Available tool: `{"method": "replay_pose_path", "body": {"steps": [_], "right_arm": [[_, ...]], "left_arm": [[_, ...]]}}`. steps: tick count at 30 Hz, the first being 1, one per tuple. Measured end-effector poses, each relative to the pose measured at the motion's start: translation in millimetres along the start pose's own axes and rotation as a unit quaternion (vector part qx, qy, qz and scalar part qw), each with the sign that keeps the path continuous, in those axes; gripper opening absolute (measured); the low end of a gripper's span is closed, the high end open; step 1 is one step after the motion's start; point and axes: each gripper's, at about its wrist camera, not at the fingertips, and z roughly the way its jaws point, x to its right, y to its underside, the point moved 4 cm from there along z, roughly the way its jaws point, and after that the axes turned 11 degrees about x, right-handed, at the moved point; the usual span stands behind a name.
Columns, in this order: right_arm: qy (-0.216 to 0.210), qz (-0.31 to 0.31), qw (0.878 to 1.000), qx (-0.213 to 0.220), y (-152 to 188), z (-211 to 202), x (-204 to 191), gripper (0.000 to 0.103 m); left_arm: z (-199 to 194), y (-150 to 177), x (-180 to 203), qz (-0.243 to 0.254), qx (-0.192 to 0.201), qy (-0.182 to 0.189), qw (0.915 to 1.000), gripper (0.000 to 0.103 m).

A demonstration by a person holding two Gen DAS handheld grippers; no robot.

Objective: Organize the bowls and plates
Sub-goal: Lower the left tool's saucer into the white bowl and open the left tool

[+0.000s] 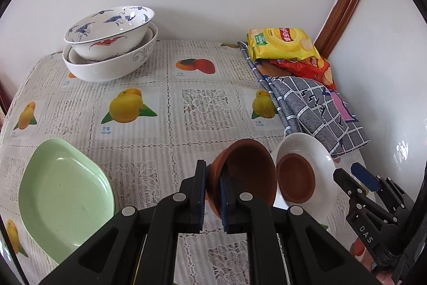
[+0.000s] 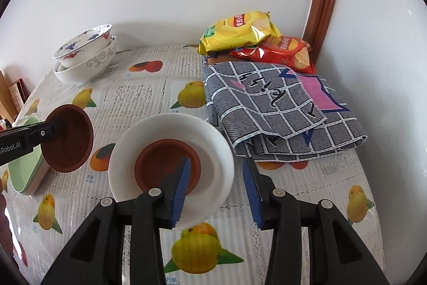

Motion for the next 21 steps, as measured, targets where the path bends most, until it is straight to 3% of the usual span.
{"method": "replay_pose_path", "body": {"steps": [4,11,21], "right_arm": [[0.018,0.007,1.0,0.015,2.3,-18.2,19.4,0.053],[0.043,0.023,0.999,0.017,13.5,-40.4,54.2,0.053],[0.047,0.066,0.997,0.004,32.4,-50.8,89.3,0.053]], "left_arm": [[-10.4,0.5,18.1,0.007,0.01,0.008,0.9999,0.009],[-15.5,8.3,49.7,0.024,0.01,0.025,0.9994,0.009],[0.8,18.8,79.6,0.03,-0.007,0.036,0.9989,0.009]]}}
